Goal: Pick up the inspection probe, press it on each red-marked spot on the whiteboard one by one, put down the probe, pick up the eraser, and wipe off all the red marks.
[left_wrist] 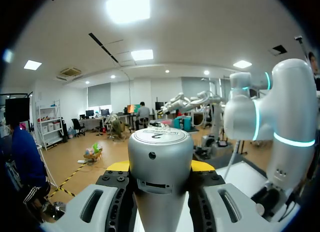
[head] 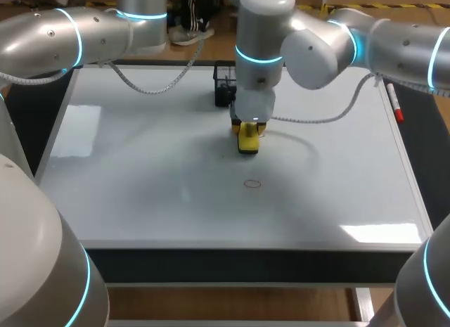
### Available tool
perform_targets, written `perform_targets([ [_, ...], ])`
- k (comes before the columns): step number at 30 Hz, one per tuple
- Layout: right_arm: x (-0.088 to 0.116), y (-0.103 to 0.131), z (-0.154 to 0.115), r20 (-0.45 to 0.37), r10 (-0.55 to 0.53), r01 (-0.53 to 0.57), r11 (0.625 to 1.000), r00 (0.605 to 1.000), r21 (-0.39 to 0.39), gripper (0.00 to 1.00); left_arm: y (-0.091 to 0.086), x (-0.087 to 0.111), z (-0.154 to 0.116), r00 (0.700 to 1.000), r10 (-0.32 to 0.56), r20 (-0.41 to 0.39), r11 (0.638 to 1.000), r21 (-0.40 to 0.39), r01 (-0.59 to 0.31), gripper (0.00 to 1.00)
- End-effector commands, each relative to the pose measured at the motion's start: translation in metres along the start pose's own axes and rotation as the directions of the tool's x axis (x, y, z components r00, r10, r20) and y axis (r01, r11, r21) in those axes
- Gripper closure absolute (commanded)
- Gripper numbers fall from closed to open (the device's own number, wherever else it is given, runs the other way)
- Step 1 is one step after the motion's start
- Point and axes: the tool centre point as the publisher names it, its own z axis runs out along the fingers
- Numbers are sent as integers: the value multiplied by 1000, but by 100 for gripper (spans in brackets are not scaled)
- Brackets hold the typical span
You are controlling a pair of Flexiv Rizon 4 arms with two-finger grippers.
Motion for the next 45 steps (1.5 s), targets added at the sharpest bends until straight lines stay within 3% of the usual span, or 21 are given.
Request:
perform_targets([
  [1,4,-5,6,0,4,-4,1000,1000,-14,100,-2,-1,0,1000,-2,-2,1000,-2,2,100],
  [21,59,-10,9,-26,114,-115,993,993,-24,100,-2,-1,0,1000,-2,-2,1000,-2,2,100],
  [32,76,-8,3,-41,160,-161,987,986,-7,100,-2,-1,0,1000,-2,-2,1000,-2,2,100],
  [36,69,-10,-14,-30,149,-148,988,988,40,100,-2,-1,0,1000,-2,-2,1000,-2,2,100],
  [40,49,-12,-26,-5,102,-102,993,995,67,100,-2,-1,0,1000,-2,-2,1000,-2,2,100],
  [45,17,-15,-19,7,29,-29,998,1000,55,100,-2,-1,0,1000,-2,-2,1000,-2,2,100],
])
